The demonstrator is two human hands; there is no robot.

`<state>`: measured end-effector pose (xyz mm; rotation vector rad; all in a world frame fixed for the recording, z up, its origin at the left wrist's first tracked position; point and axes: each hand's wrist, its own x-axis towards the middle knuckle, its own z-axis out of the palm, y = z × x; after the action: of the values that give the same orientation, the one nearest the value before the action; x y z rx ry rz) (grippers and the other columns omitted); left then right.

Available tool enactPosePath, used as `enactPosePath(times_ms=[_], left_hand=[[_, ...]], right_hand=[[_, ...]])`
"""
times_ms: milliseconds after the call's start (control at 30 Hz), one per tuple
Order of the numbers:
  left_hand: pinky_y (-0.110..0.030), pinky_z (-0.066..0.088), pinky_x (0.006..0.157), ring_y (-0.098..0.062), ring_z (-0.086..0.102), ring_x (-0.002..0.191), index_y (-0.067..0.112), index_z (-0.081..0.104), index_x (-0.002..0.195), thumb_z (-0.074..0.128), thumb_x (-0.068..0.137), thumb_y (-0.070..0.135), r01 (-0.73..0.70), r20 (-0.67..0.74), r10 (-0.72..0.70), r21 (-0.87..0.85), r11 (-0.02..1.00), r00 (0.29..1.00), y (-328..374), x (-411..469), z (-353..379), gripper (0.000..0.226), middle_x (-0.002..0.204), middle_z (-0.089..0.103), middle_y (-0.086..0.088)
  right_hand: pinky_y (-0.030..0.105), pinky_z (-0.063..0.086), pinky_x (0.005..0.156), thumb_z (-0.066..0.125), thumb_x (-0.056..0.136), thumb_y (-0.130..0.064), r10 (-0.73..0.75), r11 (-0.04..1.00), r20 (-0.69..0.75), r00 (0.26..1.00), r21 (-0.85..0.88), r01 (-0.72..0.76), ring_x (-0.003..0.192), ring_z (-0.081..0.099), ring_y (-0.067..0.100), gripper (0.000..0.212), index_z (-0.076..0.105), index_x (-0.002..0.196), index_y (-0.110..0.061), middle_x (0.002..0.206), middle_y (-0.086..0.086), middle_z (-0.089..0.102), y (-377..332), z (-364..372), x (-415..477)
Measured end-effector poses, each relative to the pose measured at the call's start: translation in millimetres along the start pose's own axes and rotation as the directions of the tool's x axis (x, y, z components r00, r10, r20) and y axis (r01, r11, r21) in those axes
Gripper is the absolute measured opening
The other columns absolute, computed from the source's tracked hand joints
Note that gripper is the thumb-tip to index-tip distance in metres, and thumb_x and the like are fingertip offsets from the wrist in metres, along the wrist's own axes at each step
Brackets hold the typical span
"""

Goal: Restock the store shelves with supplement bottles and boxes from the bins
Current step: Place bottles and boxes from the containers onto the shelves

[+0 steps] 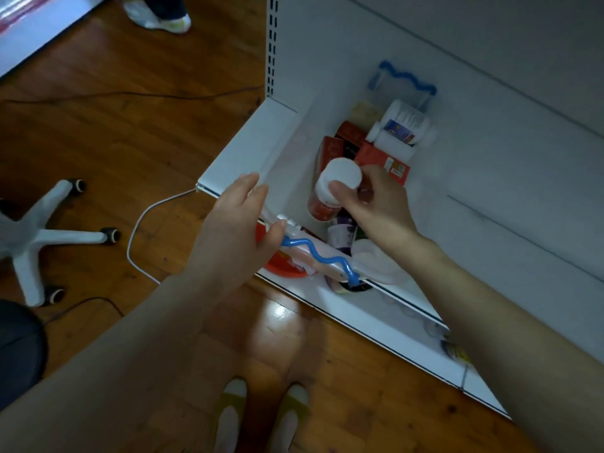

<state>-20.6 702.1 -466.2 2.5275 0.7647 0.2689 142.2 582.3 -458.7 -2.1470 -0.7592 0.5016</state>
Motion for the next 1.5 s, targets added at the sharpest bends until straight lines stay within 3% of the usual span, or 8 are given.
enactPosePath(times_ms=[133, 300, 500, 633, 900, 1233, 1400, 1500], left_hand=[[-0.029, 0.035, 0.096, -0.028, 0.043, 0.129, -0.002, 0.053, 0.127, 0.058, 0.087, 0.03, -0.074, -0.02, 0.074, 0.012, 0.997, 0.997, 6.8, 3.8, -1.0, 0.051, 0.138, 0.047, -0.015], [-0.028, 0.029, 0.106, -0.02, 0.03, 0.136, 0.008, 0.041, 0.139, 0.055, 0.091, 0.028, -0.139, 0.031, 0.143, -0.107, 0.984, 0.989, 36.8, 25.8, 2.6, 0.053, 0.149, 0.033, -0.006], [-0.034, 0.038, 0.09, -0.036, 0.05, 0.115, -0.003, 0.049, 0.127, 0.062, 0.087, 0.019, -0.136, 0.166, 0.154, -0.116, 0.984, 0.974, 56.0, 68.0, 30.2, 0.047, 0.127, 0.051, -0.024], [-0.036, 0.038, 0.093, -0.033, 0.046, 0.118, 0.006, 0.039, 0.134, 0.057, 0.089, 0.035, -0.013, 0.342, 0.024, -0.036, 0.999, 0.939, 62.1, 101.6, 59.1, 0.056, 0.13, 0.047, -0.018], [-0.037, 0.043, 0.088, -0.035, 0.051, 0.112, -0.001, 0.034, 0.13, 0.066, 0.081, 0.039, 0.147, 0.42, -0.15, 0.04, 0.988, 0.895, 43.2, 129.8, 108.3, 0.071, 0.126, 0.048, -0.022], [-0.034, 0.041, 0.088, -0.034, 0.05, 0.115, -0.007, 0.029, 0.131, 0.069, 0.082, 0.026, 0.124, 0.459, -0.115, 0.01, 0.992, 0.881, 38.0, 134.6, 119.8, 0.072, 0.128, 0.047, -0.022], [-0.026, 0.042, 0.066, -0.027, 0.058, 0.085, -0.003, 0.054, 0.101, 0.065, 0.08, 0.021, 0.139, 0.447, -0.101, -0.051, 0.989, 0.889, 39.3, 136.3, 113.2, 0.034, 0.103, 0.06, -0.018], [-0.02, 0.039, 0.05, -0.017, 0.053, 0.063, 0.007, 0.051, 0.071, 0.061, 0.083, 0.017, 0.19, 0.384, -0.126, -0.133, 0.973, 0.915, 46.3, 133.4, 100.5, 0.019, 0.075, 0.058, -0.009]], right_hand=[[-0.002, 0.037, 0.06, 0.063, 0.084, -0.034, 0.069, 0.997, -0.257, 0.964, 0.061, -0.055, 0.07, 0.049, -0.007, 0.025, 0.048, 0.096, -0.018, 0.079, -0.019, 0.047, -4.7, -30.7, -15.0], [-0.002, 0.033, 0.056, 0.063, 0.086, -0.028, 0.09, 0.994, -0.345, 0.934, 0.091, -0.062, 0.057, 0.044, -0.023, 0.024, 0.043, 0.074, -0.022, 0.07, -0.016, 0.042, -8.8, -61.8, -35.0], [-0.002, 0.036, 0.057, 0.066, 0.083, -0.03, 0.126, 0.985, -0.354, 0.927, 0.158, -0.073, 0.065, 0.05, -0.02, 0.023, 0.05, 0.091, -0.014, 0.077, -0.018, 0.049, 2.4, -74.1, -46.3], [-0.001, 0.041, 0.06, 0.067, 0.081, -0.032, 0.135, 0.981, -0.334, 0.933, 0.177, -0.079, 0.073, 0.051, -0.012, 0.027, 0.05, 0.095, -0.016, 0.082, -0.02, 0.051, 8.7, -71.5, -47.6], [0.002, 0.043, 0.066, 0.067, 0.078, -0.038, 0.12, 0.988, -0.273, 0.954, 0.131, -0.086, 0.076, 0.052, -0.01, 0.024, 0.046, 0.085, -0.029, 0.085, -0.019, 0.053, 17.7, -68.2, -50.8], [0.002, 0.044, 0.067, 0.067, 0.078, -0.04, 0.147, 0.98, -0.254, 0.956, 0.167, -0.106, 0.084, 0.054, -0.002, 0.029, 0.049, 0.096, -0.025, 0.1, -0.007, 0.058, 27.2, -58.3, -53.3], [0.003, 0.045, 0.068, 0.068, 0.078, -0.037, 0.165, 0.974, -0.277, 0.947, 0.197, -0.112, 0.084, 0.055, -0.003, 0.029, 0.051, 0.097, -0.022, 0.099, -0.006, 0.059, 27.8, -55.8, -53.9], [0.008, 0.048, 0.072, 0.07, 0.077, -0.033, 0.157, 0.975, -0.302, 0.94, 0.201, -0.098, 0.087, 0.059, 0.003, 0.029, 0.053, 0.097, -0.021, 0.101, -0.003, 0.061, 24.7, -51.8, -55.5]])
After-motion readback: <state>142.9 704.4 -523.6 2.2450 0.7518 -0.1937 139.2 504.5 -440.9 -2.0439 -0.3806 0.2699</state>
